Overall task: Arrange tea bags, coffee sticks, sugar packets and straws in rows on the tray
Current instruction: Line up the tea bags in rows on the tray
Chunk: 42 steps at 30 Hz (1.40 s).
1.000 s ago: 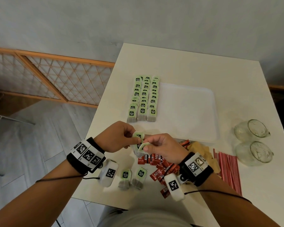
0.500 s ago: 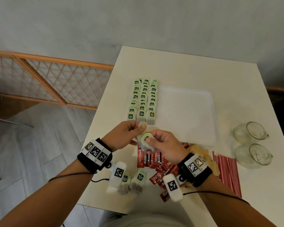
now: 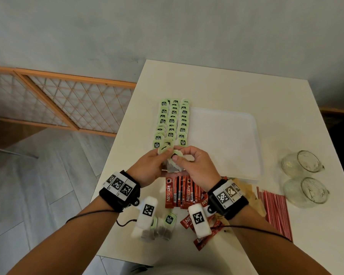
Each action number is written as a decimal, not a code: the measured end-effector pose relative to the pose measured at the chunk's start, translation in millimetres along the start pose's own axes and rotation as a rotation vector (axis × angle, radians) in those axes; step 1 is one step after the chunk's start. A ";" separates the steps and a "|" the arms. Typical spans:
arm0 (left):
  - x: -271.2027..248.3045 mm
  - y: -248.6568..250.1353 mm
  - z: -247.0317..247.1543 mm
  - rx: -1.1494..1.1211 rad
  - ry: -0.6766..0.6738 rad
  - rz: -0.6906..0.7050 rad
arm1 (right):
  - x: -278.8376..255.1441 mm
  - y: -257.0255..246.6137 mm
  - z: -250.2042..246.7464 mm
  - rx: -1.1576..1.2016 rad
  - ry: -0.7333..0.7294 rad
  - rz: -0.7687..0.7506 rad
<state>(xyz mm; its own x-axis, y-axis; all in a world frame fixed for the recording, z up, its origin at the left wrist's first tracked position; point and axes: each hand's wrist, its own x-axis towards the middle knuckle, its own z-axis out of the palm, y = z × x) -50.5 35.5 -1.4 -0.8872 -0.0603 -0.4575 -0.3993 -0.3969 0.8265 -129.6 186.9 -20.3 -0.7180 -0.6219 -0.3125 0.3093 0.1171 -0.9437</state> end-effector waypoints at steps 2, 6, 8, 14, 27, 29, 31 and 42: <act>0.9 0.9 -3.9 -0.003 0.015 -0.007 | 4.2 1.2 -1.5 -0.110 0.044 -0.003; -1.4 4.6 -8.7 0.010 -0.037 -0.008 | 12.3 2.7 -6.5 -0.317 0.064 -0.089; -3.0 4.8 -11.9 0.078 -0.061 0.016 | 12.8 1.8 -5.6 -0.326 0.051 -0.124; -1.6 1.7 -21.1 0.222 0.050 0.058 | 7.4 1.0 2.3 -0.289 0.038 -0.087; -1.0 0.8 -36.3 0.336 0.171 0.070 | 6.3 3.0 -5.7 -0.411 -0.095 0.088; 0.8 -0.5 -41.2 0.254 0.207 0.050 | 10.9 1.8 -7.8 -0.434 -0.032 0.072; 2.4 -0.7 -47.9 0.145 0.229 0.030 | 17.1 -0.9 -10.2 -0.466 0.033 0.026; 4.5 0.2 -73.0 0.058 0.201 -0.018 | 48.1 6.7 3.7 -0.719 0.048 0.078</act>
<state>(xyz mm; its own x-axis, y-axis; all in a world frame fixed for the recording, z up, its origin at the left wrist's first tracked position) -37.7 -31.8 -27.3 -0.8182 -0.2372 -0.5237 -0.4325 -0.3462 0.8325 -159.7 154.9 -41.2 -0.7425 -0.5582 -0.3702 -0.1140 0.6499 -0.7514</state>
